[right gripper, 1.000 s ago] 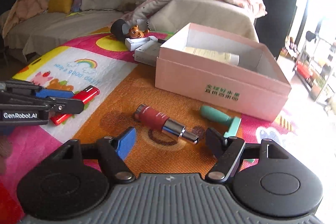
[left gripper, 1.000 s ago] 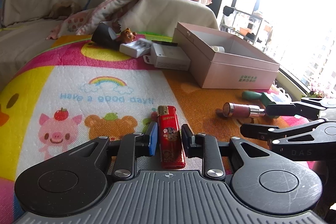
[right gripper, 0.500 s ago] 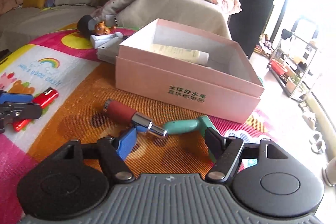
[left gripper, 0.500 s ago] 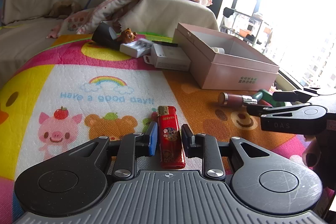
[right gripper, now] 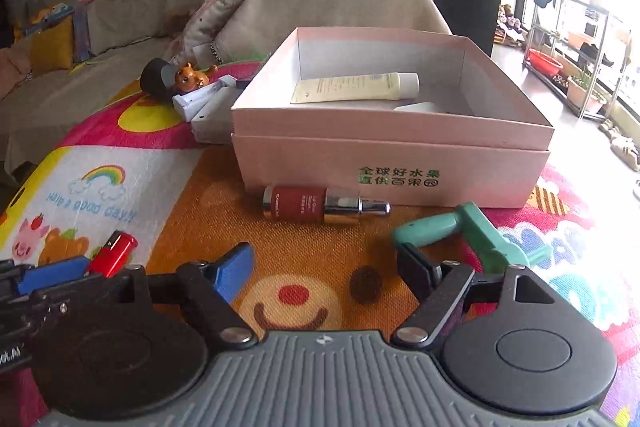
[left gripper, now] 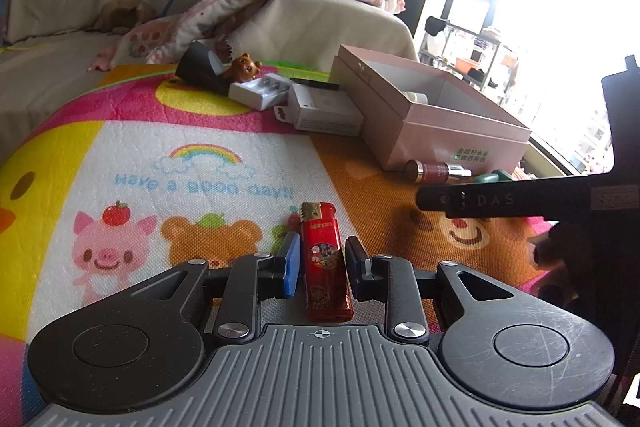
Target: Organize rigid objects
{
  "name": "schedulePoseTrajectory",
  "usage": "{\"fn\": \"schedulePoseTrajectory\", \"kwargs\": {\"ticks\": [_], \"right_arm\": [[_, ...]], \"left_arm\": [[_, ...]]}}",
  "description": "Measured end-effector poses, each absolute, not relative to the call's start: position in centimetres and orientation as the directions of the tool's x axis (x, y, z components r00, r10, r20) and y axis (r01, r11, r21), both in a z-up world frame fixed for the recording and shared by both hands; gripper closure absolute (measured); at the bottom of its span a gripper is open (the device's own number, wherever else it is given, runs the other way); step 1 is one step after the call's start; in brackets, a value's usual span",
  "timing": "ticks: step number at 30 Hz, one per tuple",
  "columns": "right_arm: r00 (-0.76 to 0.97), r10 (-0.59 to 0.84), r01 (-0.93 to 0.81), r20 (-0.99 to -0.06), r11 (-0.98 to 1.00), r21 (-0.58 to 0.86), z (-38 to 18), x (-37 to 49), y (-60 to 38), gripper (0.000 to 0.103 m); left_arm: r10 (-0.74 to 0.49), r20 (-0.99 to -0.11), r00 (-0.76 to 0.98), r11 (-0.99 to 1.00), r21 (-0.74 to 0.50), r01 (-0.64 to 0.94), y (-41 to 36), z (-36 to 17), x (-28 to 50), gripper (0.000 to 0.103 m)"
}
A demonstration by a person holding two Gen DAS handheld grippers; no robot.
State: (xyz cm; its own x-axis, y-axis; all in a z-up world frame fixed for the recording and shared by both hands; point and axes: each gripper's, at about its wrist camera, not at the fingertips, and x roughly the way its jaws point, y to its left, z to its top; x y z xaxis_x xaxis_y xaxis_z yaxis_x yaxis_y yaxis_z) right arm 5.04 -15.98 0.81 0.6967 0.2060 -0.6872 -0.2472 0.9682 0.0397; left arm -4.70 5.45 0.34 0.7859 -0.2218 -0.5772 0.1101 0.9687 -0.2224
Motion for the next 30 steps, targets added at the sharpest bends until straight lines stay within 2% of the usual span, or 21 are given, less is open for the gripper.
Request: {"fn": "schedulePoseTrajectory", "kwargs": {"ticks": [2,7,9,10,11,12,19,22,26,30], "right_arm": [[0.691,0.203,-0.258,-0.694,0.966,0.026,0.5,6.2,-15.1,0.011],[0.687,0.187,-0.253,-0.702,0.967,0.01,0.3,8.1,-14.0,0.007],[0.688,0.187,-0.251,-0.701,0.968,0.012,0.3,8.3,-14.0,0.009],[0.692,0.186,-0.249,-0.697,0.968,0.011,0.4,8.2,-14.1,0.014],[0.697,0.19,-0.255,-0.692,0.967,0.009,0.5,8.0,-14.3,0.023],[0.697,0.2,-0.269,-0.689,0.963,0.007,0.6,7.7,-14.4,0.025],[0.686,0.281,-0.392,-0.671,0.92,-0.015,1.7,4.2,-16.5,0.026],[0.705,0.307,-0.432,-0.64,0.901,-0.044,2.7,2.1,-18.2,0.026],[0.754,0.303,-0.44,-0.583,0.892,-0.107,4.1,-0.3,-20.5,0.026],[0.794,0.308,-0.428,-0.524,0.895,-0.123,5.8,-1.7,-23.0,0.026]], "left_arm": [[-0.224,-0.576,0.786,0.968,-0.226,0.109,5.5,0.3,-4.7,0.075],[-0.221,-0.574,0.788,0.968,-0.225,0.107,5.5,0.3,-4.8,0.075],[-0.21,-0.576,0.79,0.972,-0.208,0.107,5.2,0.4,-4.9,0.075],[-0.206,-0.577,0.79,0.974,-0.201,0.107,5.1,0.4,-4.9,0.075],[-0.205,-0.578,0.79,0.974,-0.198,0.107,5.1,0.4,-4.9,0.075],[-0.205,-0.581,0.787,0.974,-0.198,0.108,5.1,0.4,-4.8,0.075],[-0.161,-0.611,0.775,0.987,-0.108,0.12,3.8,0.8,-4.3,0.076],[-0.213,-0.606,0.766,0.976,-0.097,0.195,3.2,0.9,-5.2,0.077],[-0.227,-0.606,0.763,0.962,-0.015,0.274,1.5,1.5,-6.6,0.077],[-0.28,-0.573,0.77,0.946,-0.026,0.325,0.9,4.2,-6.7,0.077]]}}
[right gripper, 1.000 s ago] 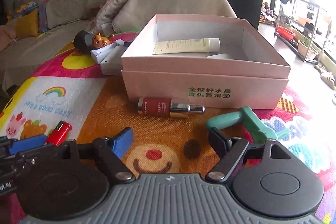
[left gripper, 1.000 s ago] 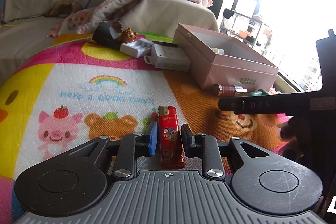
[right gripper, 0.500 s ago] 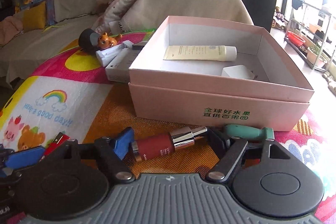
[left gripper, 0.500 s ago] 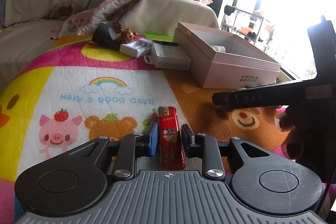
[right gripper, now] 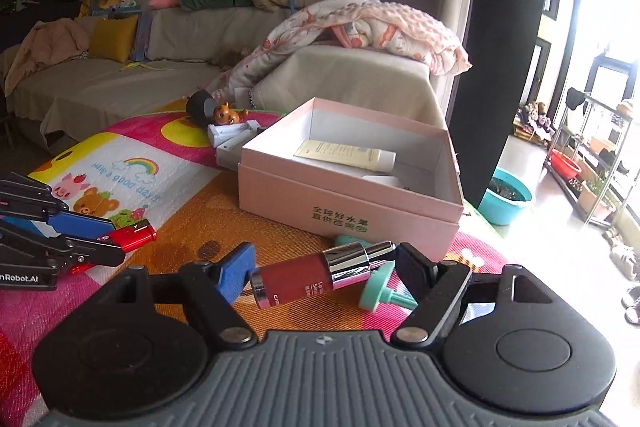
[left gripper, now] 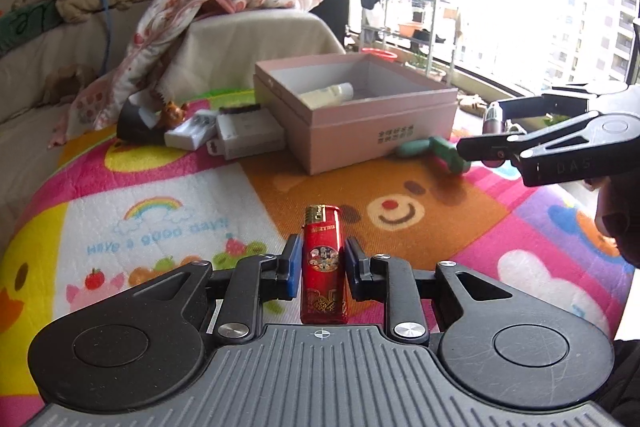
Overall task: Organize rigid objects
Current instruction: 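Drop the red bottle into the pink box with the right gripper while the left gripper drops the lighter in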
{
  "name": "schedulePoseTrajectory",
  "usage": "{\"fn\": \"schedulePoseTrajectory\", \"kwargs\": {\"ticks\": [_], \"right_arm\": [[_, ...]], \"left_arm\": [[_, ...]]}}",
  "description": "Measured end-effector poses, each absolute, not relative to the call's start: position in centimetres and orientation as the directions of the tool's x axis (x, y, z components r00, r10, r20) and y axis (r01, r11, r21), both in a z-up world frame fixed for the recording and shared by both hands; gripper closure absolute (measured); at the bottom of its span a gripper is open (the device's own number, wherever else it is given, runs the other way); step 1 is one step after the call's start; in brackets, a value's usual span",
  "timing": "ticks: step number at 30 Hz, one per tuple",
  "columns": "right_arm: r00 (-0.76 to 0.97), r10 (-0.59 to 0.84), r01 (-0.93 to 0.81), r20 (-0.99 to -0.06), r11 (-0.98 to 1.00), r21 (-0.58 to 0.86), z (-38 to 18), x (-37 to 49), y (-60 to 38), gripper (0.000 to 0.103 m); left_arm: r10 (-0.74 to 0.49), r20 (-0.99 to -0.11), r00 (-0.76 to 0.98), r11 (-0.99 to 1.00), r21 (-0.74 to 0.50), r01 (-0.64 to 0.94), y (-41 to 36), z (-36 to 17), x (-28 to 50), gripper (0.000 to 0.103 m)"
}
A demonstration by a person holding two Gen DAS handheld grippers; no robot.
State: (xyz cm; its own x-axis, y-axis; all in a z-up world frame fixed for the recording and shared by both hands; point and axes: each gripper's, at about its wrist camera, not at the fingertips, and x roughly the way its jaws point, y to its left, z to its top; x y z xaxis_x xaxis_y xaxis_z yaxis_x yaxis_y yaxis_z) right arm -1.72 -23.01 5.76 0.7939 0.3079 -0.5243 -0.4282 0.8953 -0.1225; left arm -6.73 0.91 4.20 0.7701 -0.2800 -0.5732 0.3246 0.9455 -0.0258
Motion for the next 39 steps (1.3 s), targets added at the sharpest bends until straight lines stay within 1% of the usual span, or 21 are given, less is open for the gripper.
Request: {"fn": "schedulePoseTrajectory", "kwargs": {"ticks": [3,5,6,8,10,13,15,17,19,22,25,28,31,34,36,39], "right_arm": [[0.828,0.308,-0.406,-0.469,0.906,-0.121,7.4,-2.0,-24.4,0.026],[0.859,0.305,-0.383,-0.41,0.916,-0.121,8.8,-1.7,-25.0,0.026],[0.874,0.298,-0.369,-0.384,0.921,-0.125,9.6,-1.3,-25.2,0.026],[0.9,0.279,-0.341,-0.335,0.929,-0.144,10.9,0.2,-25.1,0.026],[0.908,0.267,-0.327,-0.322,0.933,-0.148,11.8,2.8,-24.6,0.026],[0.881,0.257,-0.33,-0.397,0.935,-0.127,11.5,7.4,-23.2,0.026],[0.858,0.242,-0.332,-0.454,0.934,-0.13,10.5,9.6,-22.2,0.026],[0.834,0.231,-0.333,-0.501,0.935,-0.124,9.1,11.1,-21.6,0.026],[0.815,0.23,-0.341,-0.533,0.932,-0.12,8.0,11.9,-21.3,0.026],[0.777,0.258,-0.384,-0.575,0.917,-0.108,6.7,12.9,-21.0,0.025],[0.784,0.246,-0.377,-0.571,0.918,-0.122,6.0,12.6,-20.7,0.025],[0.79,0.257,-0.378,-0.557,0.919,-0.111,6.0,11.4,-21.0,0.025],[0.806,0.252,-0.37,-0.536,0.921,-0.123,6.1,9.6,-21.5,0.025],[0.824,0.242,-0.362,-0.512,0.921,-0.147,6.3,7.2,-22.1,0.025],[0.825,0.241,-0.359,-0.512,0.922,-0.145,6.1,6.1,-22.5,0.025],[0.807,0.242,-0.355,-0.539,0.928,-0.115,5.4,4.9,-23.0,0.025]], "left_arm": [[-0.328,-0.492,0.806,0.93,-0.021,0.366,0.2,8.4,-5.3,0.077],[-0.353,-0.436,0.828,0.924,-0.02,0.383,-0.3,11.3,-3.5,0.077],[-0.368,-0.421,0.829,0.92,-0.034,0.391,-0.7,12.4,-2.3,0.077],[-0.424,-0.397,0.814,0.903,-0.11,0.416,-1.4,14.3,1.7,0.077],[-0.46,-0.421,0.782,0.887,-0.18,0.425,-2.3,15.0,6.4,0.077],[-0.465,-0.517,0.719,0.885,-0.261,0.385,-3.9,14.0,13.4,0.077],[-0.433,-0.575,0.694,0.901,-0.255,0.351,-4.9,12.5,16.6,0.077],[-0.421,-0.607,0.674,0.906,-0.249,0.342,-5.4,11.1,18.3,0.077],[-0.436,-0.63,0.643,0.899,-0.27,0.345,-5.5,9.5,19.5,0.076],[-0.457,-0.634,0.624,0.889,-0.306,0.341,-4.7,7.9,20.2,0.076],[-0.457,-0.614,0.644,0.89,-0.321,0.325,-3.7,7.2,19.9,0.076],[-0.467,-0.573,0.673,0.882,-0.359,0.306,-2.0,7.2,18.4,0.076],[-0.451,-0.505,0.736,0.884,-0.368,0.288,0.4,8.2,15.8,0.076],[-0.392,-0.439,0.809,0.905,-0.342,0.253,3.2,8.9,13.1,0.076],[-0.323,-0.403,0.856,0.926,-0.323,0.198,5.3,9.1,11.0,0.076],[-0.222,-0.393,0.893,0.943,-0.321,0.093,8.2,8.4,9.1,0.076]]}}
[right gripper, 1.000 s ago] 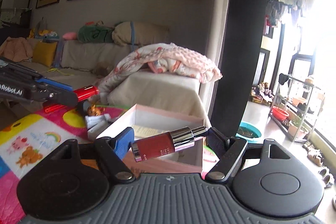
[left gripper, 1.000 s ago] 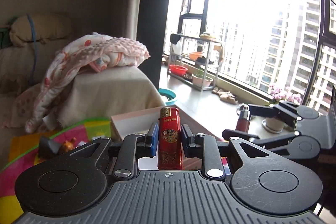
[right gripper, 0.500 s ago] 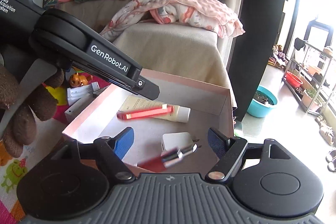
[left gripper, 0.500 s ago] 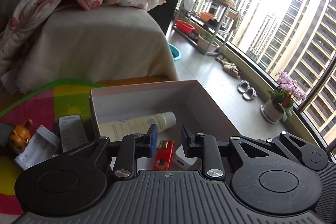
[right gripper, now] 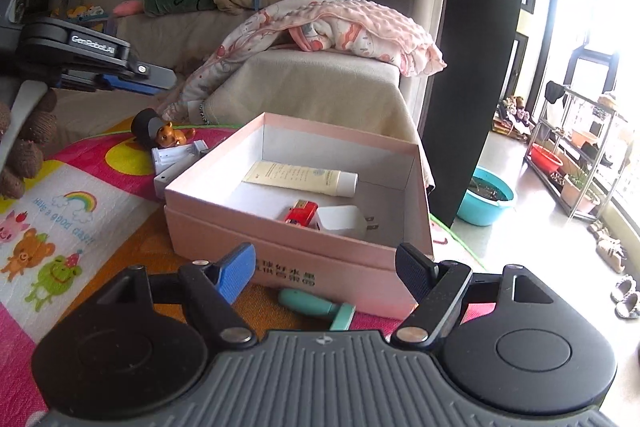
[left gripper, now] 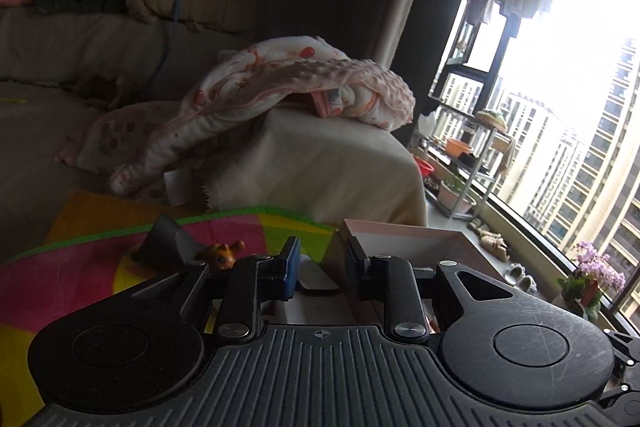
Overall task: Organize rigid objects
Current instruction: 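Drop the red bottle into the pink box with the right gripper while the left gripper drops the lighter in, then grasp the brown toy dog figure with the left gripper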
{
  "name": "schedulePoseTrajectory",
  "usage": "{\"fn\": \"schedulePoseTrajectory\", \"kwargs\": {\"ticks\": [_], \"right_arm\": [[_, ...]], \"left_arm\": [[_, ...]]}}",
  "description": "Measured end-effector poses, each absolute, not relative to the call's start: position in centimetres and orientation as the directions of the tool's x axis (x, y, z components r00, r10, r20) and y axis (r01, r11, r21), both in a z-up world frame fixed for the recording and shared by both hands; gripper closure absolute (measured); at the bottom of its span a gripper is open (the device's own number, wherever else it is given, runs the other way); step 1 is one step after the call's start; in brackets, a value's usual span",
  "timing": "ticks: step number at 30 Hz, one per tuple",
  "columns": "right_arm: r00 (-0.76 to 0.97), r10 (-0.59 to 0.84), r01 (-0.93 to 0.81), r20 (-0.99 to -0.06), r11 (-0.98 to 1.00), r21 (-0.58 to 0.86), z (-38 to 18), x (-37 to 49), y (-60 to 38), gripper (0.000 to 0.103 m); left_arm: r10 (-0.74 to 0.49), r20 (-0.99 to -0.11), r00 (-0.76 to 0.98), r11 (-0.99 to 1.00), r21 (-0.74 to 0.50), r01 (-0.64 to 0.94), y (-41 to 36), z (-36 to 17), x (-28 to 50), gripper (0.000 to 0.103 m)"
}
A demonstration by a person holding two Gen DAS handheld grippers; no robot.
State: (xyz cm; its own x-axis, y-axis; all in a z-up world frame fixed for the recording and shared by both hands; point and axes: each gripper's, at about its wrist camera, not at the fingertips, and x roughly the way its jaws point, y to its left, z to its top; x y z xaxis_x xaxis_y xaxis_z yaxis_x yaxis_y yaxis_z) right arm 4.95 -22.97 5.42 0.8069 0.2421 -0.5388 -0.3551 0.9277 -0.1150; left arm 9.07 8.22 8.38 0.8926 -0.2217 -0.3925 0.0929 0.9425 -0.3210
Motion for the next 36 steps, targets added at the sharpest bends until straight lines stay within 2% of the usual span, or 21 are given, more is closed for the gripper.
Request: {"fn": "schedulePoseTrajectory", "kwargs": {"ticks": [4,7,13,20,26,29,32,36], "right_arm": [[0.774,0.248,-0.348,-0.583,0.935,-0.064,3.8,4.1,-22.6,0.025],[0.763,0.246,-0.341,-0.598,0.939,-0.049,2.7,3.6,-22.0,0.025],[0.767,0.221,-0.332,-0.602,0.94,-0.077,1.4,2.9,-21.6,0.025],[0.769,0.21,-0.306,-0.604,0.95,-0.059,1.3,3.1,-21.9,0.025],[0.769,0.209,-0.305,-0.604,0.951,-0.058,1.3,3.1,-22.0,0.025],[0.769,0.205,-0.304,-0.605,0.95,-0.064,1.2,3.1,-21.9,0.025],[0.767,0.202,-0.306,-0.609,0.95,-0.069,1.1,3.1,-21.7,0.025],[0.761,0.197,-0.303,-0.618,0.95,-0.07,1.0,3.2,-21.6,0.025]], "left_arm": [[-0.162,-0.513,0.843,0.946,-0.325,-0.016,10.6,6.0,8.9,0.076],[-0.168,-0.558,0.813,0.95,-0.311,-0.017,10.6,4.4,8.7,0.076],[-0.199,-0.557,0.807,0.954,-0.299,0.028,9.4,2.7,8.3,0.076],[-0.065,-0.479,0.875,0.968,-0.244,-0.062,10.5,3.4,8.7,0.076],[-0.084,-0.493,0.866,0.969,-0.244,-0.045,10.9,4.2,11.0,0.076],[-0.093,-0.503,0.859,0.989,-0.147,0.021,10.1,5.0,13.3,0.076],[-0.054,-0.516,0.855,0.995,0.04,0.087,8.4,5.6,15.6,0.076],[-0.042,-0.539,0.842,0.978,0.149,0.144,6.9,5.2,18.1,0.072]]}}
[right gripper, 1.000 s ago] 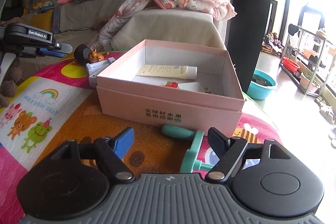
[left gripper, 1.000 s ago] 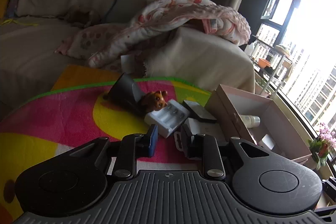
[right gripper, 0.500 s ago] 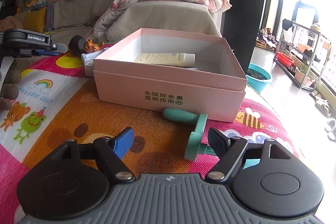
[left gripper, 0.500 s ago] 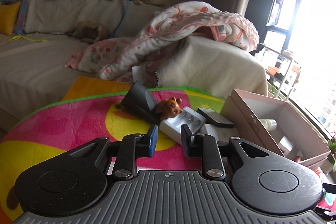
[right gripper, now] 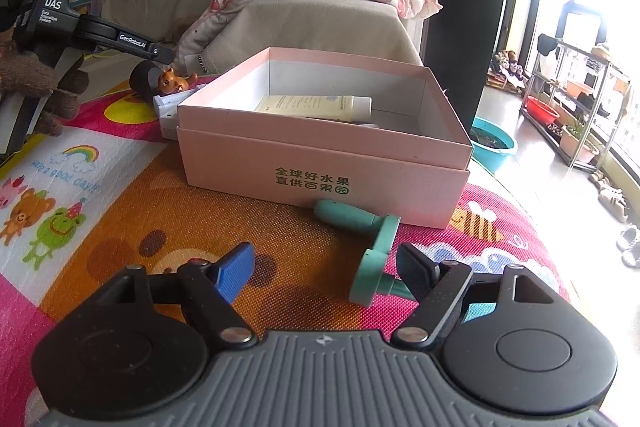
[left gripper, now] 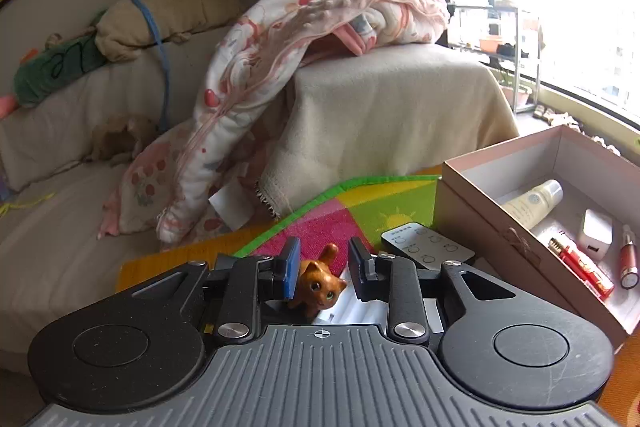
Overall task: Organize rigid objects
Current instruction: 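Grasp the brown toy dog figure with the left gripper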
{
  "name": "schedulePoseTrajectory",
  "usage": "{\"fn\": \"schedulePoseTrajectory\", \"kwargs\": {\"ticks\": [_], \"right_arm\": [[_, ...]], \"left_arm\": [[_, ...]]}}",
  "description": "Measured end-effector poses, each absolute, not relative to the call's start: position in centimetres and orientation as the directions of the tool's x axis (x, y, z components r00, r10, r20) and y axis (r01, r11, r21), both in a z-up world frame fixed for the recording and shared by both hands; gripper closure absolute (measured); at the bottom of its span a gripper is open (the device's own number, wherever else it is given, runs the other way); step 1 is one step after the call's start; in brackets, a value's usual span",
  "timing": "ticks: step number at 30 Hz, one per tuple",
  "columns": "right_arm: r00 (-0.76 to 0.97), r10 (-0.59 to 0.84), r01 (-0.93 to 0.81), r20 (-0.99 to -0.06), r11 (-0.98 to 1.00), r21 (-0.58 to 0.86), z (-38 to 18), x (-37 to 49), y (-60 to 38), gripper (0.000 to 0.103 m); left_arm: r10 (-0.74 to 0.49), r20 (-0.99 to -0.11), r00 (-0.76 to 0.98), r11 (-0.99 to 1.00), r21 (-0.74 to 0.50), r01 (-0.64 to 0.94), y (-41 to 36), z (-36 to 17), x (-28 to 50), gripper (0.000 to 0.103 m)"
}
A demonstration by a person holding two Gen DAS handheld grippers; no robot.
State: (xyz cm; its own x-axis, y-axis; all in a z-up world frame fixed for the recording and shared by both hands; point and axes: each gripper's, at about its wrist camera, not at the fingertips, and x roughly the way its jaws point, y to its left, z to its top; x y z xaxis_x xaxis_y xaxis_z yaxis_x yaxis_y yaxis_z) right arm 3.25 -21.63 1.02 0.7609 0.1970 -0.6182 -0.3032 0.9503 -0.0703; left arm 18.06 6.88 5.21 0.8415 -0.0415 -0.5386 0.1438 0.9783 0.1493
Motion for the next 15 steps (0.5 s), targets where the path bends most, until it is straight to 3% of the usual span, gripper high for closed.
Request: {"fn": "schedulePoseTrajectory", "kwargs": {"ticks": [7,11,15], "right_arm": [[0.761,0.198,-0.303,-0.618,0.951,-0.068,1.0,3.3,-21.6,0.025],[0.761,0.2,-0.304,-0.617,0.95,-0.066,1.1,3.2,-21.7,0.025],[0.76,0.199,-0.303,-0.619,0.951,-0.067,1.1,3.2,-21.7,0.025]], "left_arm": [[0.005,-0.613,0.79,0.974,0.181,0.134,6.6,2.8,20.4,0.071],[0.024,-0.624,0.781,0.974,0.19,0.122,7.0,1.8,20.6,0.062],[0.009,-0.625,0.781,0.984,0.144,0.104,7.6,1.3,20.6,0.061]]}}
